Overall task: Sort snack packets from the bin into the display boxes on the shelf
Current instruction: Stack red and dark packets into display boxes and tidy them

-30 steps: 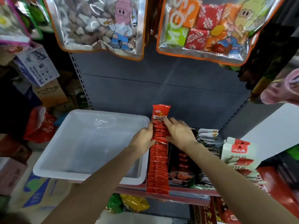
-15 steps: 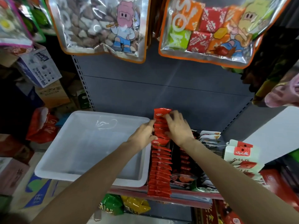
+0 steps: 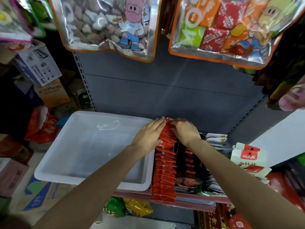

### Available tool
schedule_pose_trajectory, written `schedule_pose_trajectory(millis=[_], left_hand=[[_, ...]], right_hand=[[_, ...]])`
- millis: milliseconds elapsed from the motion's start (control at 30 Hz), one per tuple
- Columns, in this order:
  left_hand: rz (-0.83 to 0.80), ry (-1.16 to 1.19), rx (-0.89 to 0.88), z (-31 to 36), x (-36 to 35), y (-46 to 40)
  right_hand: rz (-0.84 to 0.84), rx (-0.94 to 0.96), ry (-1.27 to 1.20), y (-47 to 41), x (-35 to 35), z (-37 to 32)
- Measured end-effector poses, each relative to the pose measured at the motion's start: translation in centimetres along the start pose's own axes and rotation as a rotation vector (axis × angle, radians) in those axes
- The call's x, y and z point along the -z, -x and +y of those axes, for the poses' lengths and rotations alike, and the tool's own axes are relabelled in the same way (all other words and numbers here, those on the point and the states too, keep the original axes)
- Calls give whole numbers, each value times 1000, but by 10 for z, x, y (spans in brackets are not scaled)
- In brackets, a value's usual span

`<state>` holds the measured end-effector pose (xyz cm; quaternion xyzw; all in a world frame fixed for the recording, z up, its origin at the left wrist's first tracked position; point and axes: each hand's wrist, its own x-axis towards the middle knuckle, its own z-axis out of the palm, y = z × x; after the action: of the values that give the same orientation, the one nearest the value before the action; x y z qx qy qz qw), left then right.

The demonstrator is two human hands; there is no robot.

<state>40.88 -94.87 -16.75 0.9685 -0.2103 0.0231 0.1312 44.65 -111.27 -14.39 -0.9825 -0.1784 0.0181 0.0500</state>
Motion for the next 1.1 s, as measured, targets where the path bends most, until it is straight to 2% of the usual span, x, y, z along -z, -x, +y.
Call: schedule_pose_trajectory(millis=[100, 167, 267, 467, 633, 700, 833, 967, 1100], left_hand=[[-23, 57, 25, -3, 1, 2], [-16, 75, 29, -2, 2, 3], [-7, 99, 47, 0, 1, 5], [-19, 115, 43, 1, -3, 7], [-99, 135, 85, 1, -5, 5], [-117, 36, 14, 1, -8, 5], [-83, -29, -4, -1, -11, 3], [-50, 77, 85, -2, -10, -7], [-31, 264, 181, -2, -7, -5]], right_hand=[[49, 2, -191, -3, 2, 3], [-8, -14, -262, -8, 4, 5], [-93, -14, -229, -17, 4, 9], [-113, 49, -200, -25, 5, 5], [-197, 75, -72, -30, 3, 5], [-236, 75, -121, -33, 7, 4], [-304, 101, -224, -36, 12, 0], [-310, 48, -213, -33, 11, -5], [-191, 17, -228, -18, 24, 7]])
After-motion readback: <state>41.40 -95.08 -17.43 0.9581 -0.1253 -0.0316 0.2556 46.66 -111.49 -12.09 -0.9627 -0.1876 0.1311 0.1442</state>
